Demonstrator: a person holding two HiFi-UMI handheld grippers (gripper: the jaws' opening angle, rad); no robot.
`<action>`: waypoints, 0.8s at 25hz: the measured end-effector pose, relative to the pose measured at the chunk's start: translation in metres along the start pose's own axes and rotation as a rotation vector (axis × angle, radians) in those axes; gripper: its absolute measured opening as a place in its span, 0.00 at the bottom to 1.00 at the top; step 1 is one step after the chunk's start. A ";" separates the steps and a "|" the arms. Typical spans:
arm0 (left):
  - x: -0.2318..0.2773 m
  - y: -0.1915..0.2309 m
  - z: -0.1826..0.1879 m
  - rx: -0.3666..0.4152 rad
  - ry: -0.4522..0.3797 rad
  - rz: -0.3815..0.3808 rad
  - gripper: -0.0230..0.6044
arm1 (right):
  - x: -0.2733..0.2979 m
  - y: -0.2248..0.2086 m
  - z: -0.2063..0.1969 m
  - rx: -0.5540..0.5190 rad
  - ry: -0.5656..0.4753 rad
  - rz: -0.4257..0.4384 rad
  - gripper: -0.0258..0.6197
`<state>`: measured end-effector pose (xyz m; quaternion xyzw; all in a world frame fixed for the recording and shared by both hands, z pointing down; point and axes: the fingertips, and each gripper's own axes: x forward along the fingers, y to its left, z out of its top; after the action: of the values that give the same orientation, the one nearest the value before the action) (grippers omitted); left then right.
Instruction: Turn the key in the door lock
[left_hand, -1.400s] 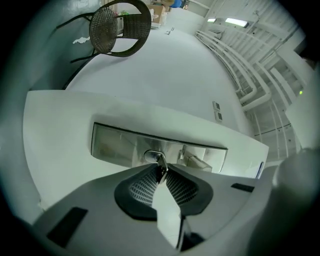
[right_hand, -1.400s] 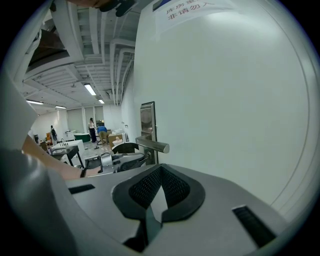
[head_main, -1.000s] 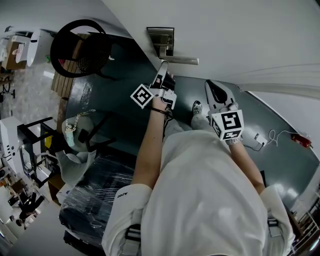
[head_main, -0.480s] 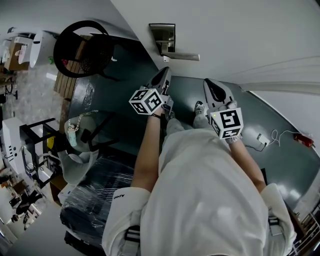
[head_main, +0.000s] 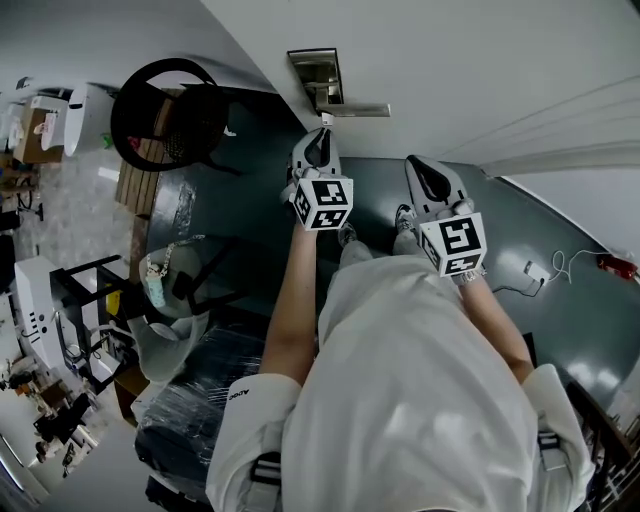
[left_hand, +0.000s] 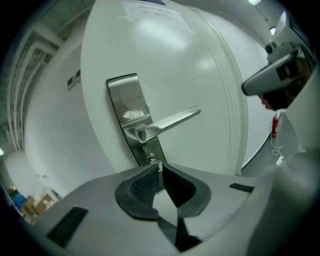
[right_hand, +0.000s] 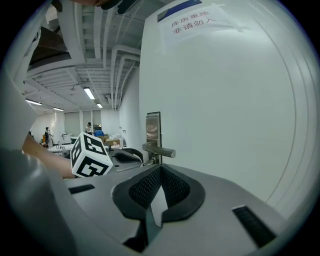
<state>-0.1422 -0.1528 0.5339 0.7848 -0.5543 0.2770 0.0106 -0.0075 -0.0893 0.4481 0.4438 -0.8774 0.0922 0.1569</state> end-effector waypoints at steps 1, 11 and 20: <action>0.001 0.000 0.002 0.063 0.012 0.017 0.06 | -0.002 -0.002 0.001 0.003 -0.002 -0.009 0.03; 0.031 -0.003 0.000 0.447 0.144 0.127 0.25 | -0.013 -0.011 -0.008 0.029 0.020 -0.056 0.03; 0.040 0.001 -0.005 0.564 0.153 0.218 0.24 | -0.013 -0.019 -0.017 0.056 0.038 -0.067 0.03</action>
<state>-0.1357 -0.1862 0.5563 0.6694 -0.5340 0.4779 -0.1957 0.0189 -0.0855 0.4600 0.4754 -0.8560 0.1201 0.1641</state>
